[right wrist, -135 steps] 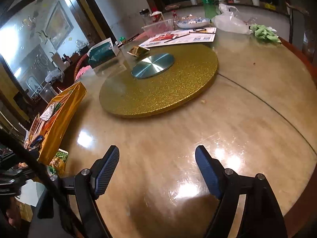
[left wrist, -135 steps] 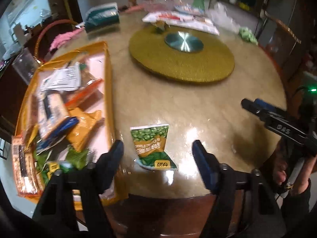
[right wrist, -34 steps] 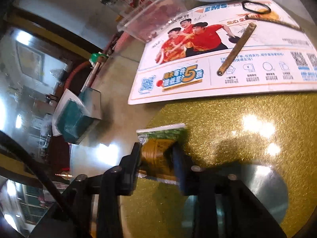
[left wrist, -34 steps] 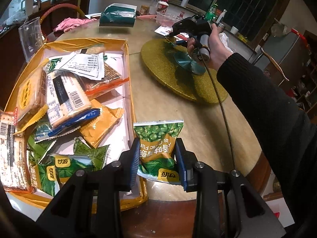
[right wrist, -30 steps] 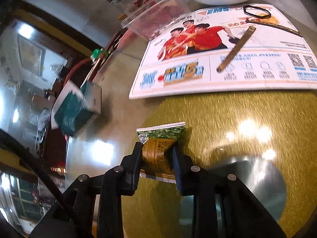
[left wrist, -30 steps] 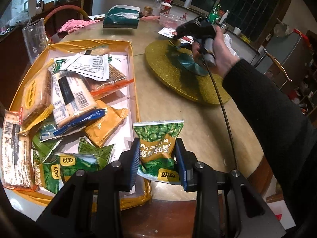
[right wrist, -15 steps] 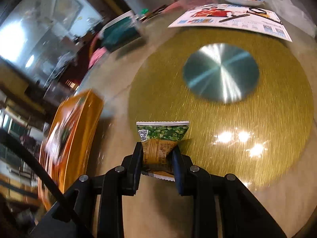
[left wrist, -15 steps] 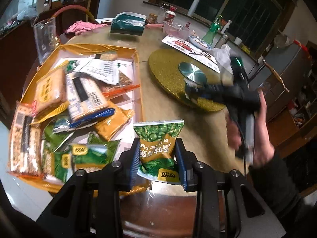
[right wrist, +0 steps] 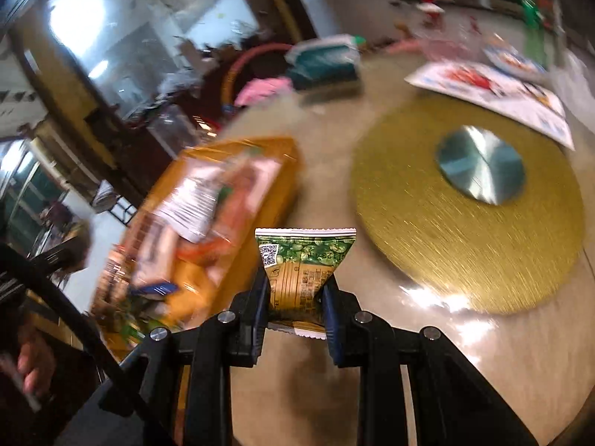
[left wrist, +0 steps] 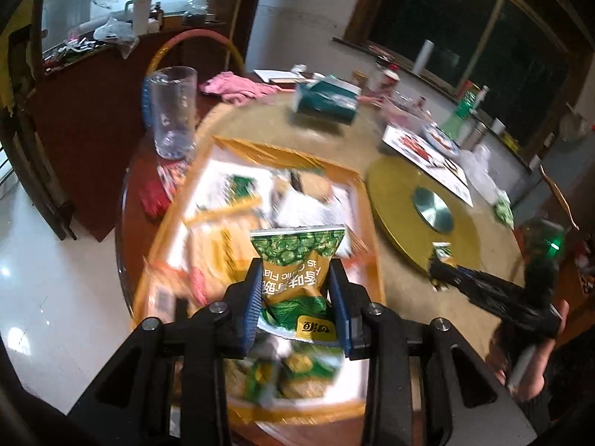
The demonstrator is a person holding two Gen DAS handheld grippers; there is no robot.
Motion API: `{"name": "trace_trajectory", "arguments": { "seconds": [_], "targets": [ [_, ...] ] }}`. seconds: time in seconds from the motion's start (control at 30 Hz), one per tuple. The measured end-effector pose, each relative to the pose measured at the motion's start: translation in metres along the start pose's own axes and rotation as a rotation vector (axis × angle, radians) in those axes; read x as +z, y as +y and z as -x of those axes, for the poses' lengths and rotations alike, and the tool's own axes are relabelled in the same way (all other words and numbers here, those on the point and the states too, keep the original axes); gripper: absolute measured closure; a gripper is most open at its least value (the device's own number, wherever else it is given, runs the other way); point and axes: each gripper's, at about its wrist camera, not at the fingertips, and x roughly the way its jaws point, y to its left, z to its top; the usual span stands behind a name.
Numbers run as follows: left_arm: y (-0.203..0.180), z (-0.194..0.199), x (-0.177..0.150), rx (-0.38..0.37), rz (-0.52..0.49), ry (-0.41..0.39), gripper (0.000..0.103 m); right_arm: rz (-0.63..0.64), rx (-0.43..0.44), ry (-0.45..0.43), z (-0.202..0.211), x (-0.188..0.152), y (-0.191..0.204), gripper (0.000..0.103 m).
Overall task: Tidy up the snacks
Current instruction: 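Carry the pea packet and brown packet over the white tray and release both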
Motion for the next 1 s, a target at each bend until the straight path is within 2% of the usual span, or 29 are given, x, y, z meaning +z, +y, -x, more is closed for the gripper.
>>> {"name": "trace_trajectory", "arguments": {
  "seconds": [0.23,0.33,0.47,0.63,0.67,0.73,0.77,0.8,0.9,1.0],
  "targets": [
    [0.034,-0.04,0.06,0.014,0.019,0.046,0.067,0.014,0.069,0.0,-0.042,0.046,0.034,0.077],
    [0.039,-0.061,0.076,0.071,-0.004,0.048,0.067,0.009,0.045,0.022,-0.072,0.065,0.04,0.077],
    [0.05,-0.108,0.089,0.127,0.002,0.14,0.067,0.056,-0.003,0.034,-0.096,0.072,0.051,0.077],
    [0.063,-0.137,0.087,0.157,0.024,0.208,0.066,0.107,-0.043,0.034,-0.11,0.076,0.064,0.077],
    [0.065,-0.14,0.087,0.164,0.032,0.216,0.064,0.112,-0.047,0.034,-0.112,0.077,0.066,0.074],
    [0.066,-0.143,0.086,0.177,0.035,0.23,0.048,0.12,-0.041,0.026,-0.112,0.079,0.069,0.074],
    [0.066,-0.141,0.086,0.173,0.032,0.22,0.035,0.127,-0.029,0.022,-0.113,0.08,0.07,0.069],
    [0.065,-0.138,0.085,0.153,0.032,0.204,0.031,0.13,-0.022,0.017,-0.112,0.081,0.072,0.057],
    [0.054,-0.115,0.08,0.152,0.014,0.135,0.024,0.134,-0.027,-0.053,-0.094,0.079,0.076,0.039],
    [0.039,-0.084,0.069,0.171,-0.03,0.033,0.019,0.122,-0.042,-0.122,-0.065,0.072,0.079,0.033]
  ]
}}
